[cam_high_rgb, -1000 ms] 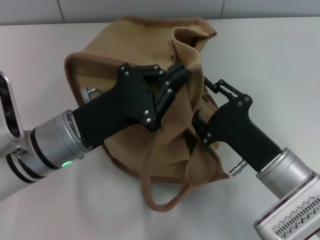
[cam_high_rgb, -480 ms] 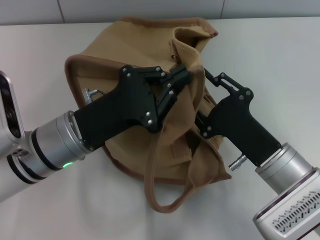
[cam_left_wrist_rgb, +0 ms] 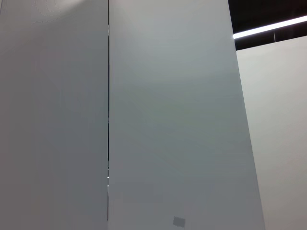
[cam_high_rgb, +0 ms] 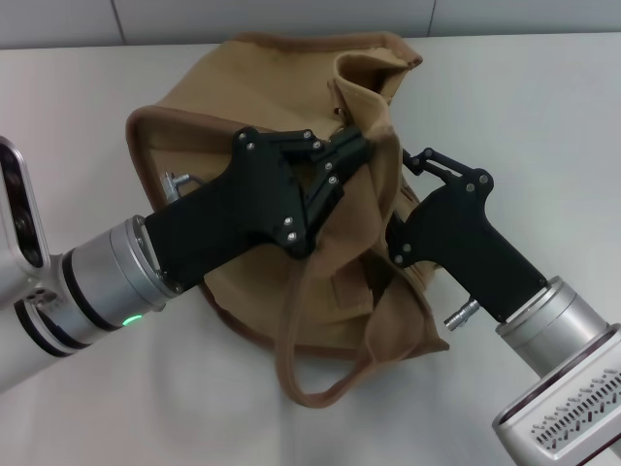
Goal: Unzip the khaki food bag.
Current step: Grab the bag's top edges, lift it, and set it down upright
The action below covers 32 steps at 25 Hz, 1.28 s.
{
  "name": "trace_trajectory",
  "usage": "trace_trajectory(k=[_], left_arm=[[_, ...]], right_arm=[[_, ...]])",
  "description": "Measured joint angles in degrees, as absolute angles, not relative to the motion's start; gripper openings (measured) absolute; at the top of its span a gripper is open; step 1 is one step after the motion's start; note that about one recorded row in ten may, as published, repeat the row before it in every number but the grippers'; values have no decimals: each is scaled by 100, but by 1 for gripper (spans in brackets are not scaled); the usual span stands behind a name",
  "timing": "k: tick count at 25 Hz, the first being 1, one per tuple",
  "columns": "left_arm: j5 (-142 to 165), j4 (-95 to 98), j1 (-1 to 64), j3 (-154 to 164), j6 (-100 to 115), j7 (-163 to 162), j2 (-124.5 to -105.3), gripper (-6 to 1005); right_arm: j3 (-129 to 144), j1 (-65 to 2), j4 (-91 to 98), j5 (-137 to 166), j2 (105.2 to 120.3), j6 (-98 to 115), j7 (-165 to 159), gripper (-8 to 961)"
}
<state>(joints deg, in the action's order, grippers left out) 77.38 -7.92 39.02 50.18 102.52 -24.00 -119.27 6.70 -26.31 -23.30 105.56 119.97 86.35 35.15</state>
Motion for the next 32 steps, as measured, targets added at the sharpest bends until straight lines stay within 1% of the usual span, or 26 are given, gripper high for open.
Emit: trace_trajectory(k=[1,7,13,19,26,32], left_arm=[[7738,-795,3899,5019,10251,-2399,-11927,97],[7739,-806,3885,5018,10248,-2399,-11927,99],[7738,-809,3876,5019,10251,-2399,-11927,102],[7738,-798,3847,4999,10297,-2350,-11927,105],[7735,-748,3732,4678,10388,-2338,-11927,108],[7739,-747,3670,4373,10425,-2349,-11927,110]], right_arm=[[668,-2638,-2335,10560,11997,8637,3515,326],[667,-2640,-2338,10565,11997,8640,3515,254],[667,-2615,-2339,10563,11997,8640,3515,92],[667,-2577,-2338,10536,11997,8641,3515,16],[615,-2426,-2326,10515,11997,8639,3524,6],[586,-2270,-2261,10510,11997,8638,3544,27]])
